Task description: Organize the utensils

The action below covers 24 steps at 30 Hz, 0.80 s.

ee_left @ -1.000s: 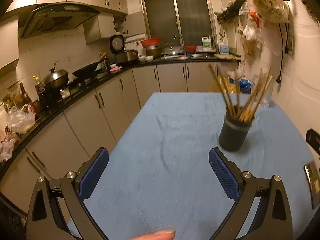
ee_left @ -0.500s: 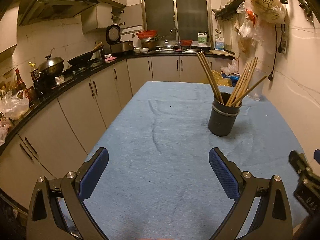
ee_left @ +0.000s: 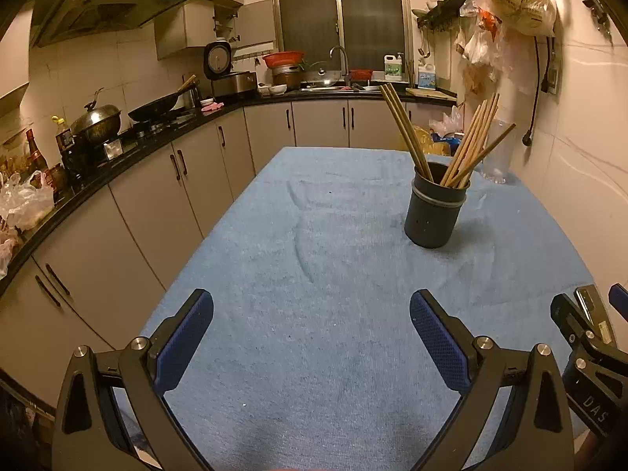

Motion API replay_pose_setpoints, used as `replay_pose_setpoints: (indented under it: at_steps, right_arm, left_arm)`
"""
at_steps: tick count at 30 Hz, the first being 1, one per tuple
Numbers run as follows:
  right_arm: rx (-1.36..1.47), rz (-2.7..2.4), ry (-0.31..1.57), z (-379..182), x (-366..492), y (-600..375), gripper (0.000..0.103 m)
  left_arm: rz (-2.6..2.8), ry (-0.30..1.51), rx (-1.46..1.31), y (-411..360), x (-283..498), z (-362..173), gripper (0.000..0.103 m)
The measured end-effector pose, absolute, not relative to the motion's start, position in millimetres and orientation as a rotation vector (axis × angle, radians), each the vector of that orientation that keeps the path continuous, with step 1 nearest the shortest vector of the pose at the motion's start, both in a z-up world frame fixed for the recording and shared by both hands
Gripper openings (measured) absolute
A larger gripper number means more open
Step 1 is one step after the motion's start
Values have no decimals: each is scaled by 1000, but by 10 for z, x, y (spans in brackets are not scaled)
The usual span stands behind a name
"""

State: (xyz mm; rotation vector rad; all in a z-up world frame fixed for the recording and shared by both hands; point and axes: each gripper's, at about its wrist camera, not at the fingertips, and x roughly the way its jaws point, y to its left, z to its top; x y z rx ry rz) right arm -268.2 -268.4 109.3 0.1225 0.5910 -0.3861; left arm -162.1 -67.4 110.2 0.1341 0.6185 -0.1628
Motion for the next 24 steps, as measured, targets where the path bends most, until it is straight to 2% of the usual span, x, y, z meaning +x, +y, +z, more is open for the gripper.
replay_pose_setpoints:
  at_steps: [24]
  right_arm:
    - [109,-364,641,965,-2593,-2646,96]
  left_arm:
    - [-181,645,155,-697,-1664,958,100]
